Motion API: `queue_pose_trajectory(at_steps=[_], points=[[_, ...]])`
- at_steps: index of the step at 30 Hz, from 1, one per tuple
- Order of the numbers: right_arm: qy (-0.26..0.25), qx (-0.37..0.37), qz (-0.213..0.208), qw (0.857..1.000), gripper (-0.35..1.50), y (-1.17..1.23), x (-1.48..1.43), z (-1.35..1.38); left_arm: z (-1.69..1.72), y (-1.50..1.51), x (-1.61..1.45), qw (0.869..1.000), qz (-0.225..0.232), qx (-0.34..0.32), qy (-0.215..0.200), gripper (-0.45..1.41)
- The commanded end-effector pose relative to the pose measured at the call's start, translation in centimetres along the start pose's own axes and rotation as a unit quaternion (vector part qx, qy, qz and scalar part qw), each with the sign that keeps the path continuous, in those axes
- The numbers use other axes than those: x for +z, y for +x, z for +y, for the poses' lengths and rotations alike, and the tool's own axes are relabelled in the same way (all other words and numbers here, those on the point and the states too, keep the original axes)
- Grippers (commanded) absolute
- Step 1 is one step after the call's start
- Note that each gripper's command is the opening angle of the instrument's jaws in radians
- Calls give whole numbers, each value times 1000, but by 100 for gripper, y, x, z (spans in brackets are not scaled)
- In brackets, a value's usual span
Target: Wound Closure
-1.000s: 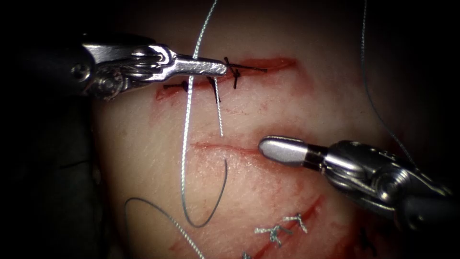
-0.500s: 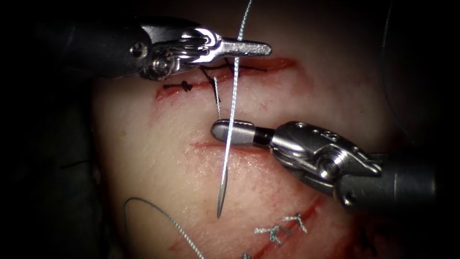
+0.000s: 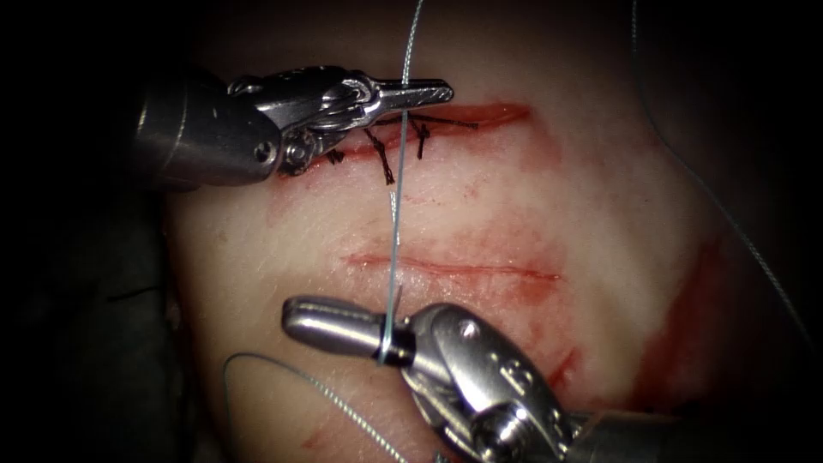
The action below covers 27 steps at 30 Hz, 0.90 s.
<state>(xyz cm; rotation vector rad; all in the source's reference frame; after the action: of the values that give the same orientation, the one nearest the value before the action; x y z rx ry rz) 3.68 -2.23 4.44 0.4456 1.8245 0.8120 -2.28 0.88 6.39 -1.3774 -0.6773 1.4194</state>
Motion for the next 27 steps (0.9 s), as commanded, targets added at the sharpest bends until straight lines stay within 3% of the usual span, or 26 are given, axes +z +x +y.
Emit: queue_pose_trajectory(at_steps=[1, 4, 5, 6, 12, 14, 25, 27], points=[[-29, -8, 9, 1000, -35, -3, 8, 8, -4, -9, 1, 1000, -17, 4, 19, -45], [-122, -35, 10, 992, -35, 5, 6, 24, -2, -16, -15, 998, -39, 12, 47, -45], [-122, -35, 10, 992, -35, 5, 6, 24, -2, -16, -15, 998, -39, 12, 47, -45], [-170, -54, 1, 984, -35, 7, 4, 36, 3, -24, -29, 997, -46, 11, 60, -45], [-166, -74, -12, 983, -35, 7, -7, 62, 20, -45, -41, 996, -61, 3, 65, -45], [-162, -75, -37, 983, -35, 7, -15, 69, 30, -50, -42, 996, -67, -5, 64, -45], [-173, -56, -48, 982, -35, 5, -13, 72, 47, -60, -50, 992, -95, -6, 79, -45], [-200, -58, -62, 976, -35, 6, -11, 78, 52, -63, -54, 991, -104, -5, 88, -45]])
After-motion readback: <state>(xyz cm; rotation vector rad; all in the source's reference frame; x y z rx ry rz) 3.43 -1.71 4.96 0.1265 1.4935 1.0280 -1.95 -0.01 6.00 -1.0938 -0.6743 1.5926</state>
